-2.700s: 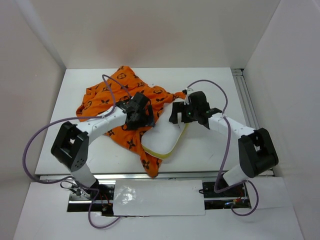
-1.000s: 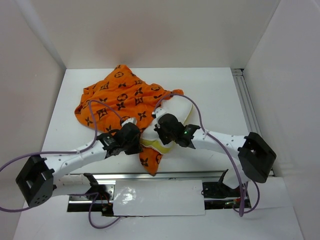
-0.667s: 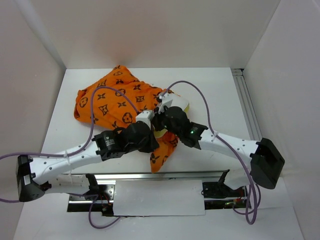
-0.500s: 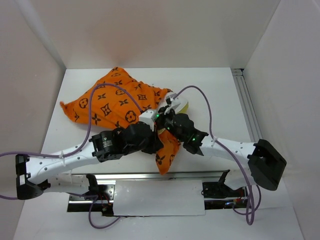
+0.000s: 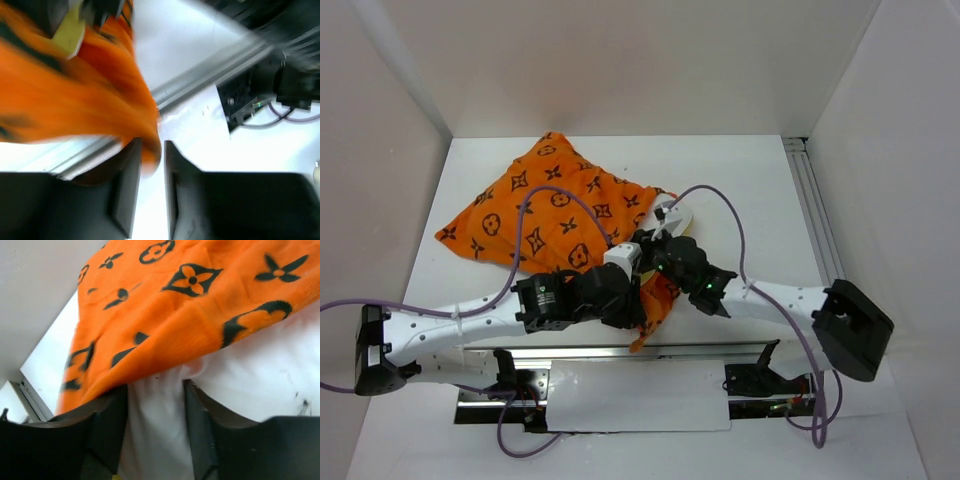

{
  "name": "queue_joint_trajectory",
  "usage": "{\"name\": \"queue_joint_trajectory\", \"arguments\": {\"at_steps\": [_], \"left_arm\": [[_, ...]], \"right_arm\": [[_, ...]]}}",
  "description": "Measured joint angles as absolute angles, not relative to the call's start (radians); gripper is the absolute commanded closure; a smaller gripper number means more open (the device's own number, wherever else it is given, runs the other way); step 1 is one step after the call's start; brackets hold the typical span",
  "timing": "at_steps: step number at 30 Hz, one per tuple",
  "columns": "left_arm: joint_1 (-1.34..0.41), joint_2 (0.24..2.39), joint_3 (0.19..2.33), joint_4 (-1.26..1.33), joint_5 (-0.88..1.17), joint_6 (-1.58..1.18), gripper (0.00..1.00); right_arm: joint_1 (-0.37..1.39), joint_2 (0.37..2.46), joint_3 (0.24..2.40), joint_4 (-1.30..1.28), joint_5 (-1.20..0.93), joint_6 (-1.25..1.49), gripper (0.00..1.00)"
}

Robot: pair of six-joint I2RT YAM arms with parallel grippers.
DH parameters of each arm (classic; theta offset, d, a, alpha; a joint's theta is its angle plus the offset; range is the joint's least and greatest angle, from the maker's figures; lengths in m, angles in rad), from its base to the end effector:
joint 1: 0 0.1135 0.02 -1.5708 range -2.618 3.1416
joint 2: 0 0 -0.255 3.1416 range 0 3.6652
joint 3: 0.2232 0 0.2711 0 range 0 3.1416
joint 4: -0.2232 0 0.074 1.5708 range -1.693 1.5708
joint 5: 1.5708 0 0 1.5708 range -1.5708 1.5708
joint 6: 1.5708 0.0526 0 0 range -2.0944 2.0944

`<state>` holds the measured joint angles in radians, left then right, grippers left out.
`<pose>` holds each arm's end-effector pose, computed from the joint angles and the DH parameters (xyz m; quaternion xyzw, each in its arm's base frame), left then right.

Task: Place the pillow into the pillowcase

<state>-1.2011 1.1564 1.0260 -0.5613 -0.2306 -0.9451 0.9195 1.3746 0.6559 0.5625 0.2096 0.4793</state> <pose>0.1137 -0.2602 0.2922 0.0662 0.8978 -0.3217 0.2933 0.2104 0.2580 0.2152 -0.0987 0.7526 0.3552 0.5457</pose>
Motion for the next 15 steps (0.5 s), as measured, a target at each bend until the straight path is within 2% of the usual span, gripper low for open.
{"name": "queue_joint_trajectory", "arguments": {"at_steps": [4, 7, 8, 11, 15], "left_arm": [[-1.217, 1.155, 1.016, -0.570, -0.213, -0.997, 0.52], [-1.220, 1.153, 1.017, -0.605, -0.229, -1.027, 0.42], [-1.220, 1.154, 1.019, -0.621, -0.241, -1.029, 0.38], [-1.220, 1.159, 1.056, -0.682, -0.286, -1.031, 0.27], [-1.156, 1.244, 1.219, -0.759, -0.345, -1.011, 0.29]], "right_arm": [[0.910, 1.235, 0.658, 0.353, 0.252, 0.480, 0.29], [0.884, 1.121, 0.665, 0.173, 0.284, 0.495, 0.23], [0.875, 1.090, 0.669, 0.117, 0.297, 0.503, 0.00], [0.858, 1.031, 0.674, -0.007, 0.334, 0.514, 0.00], [0.796, 1.010, 0.693, -0.101, 0.375, 0.517, 0.00]]}}
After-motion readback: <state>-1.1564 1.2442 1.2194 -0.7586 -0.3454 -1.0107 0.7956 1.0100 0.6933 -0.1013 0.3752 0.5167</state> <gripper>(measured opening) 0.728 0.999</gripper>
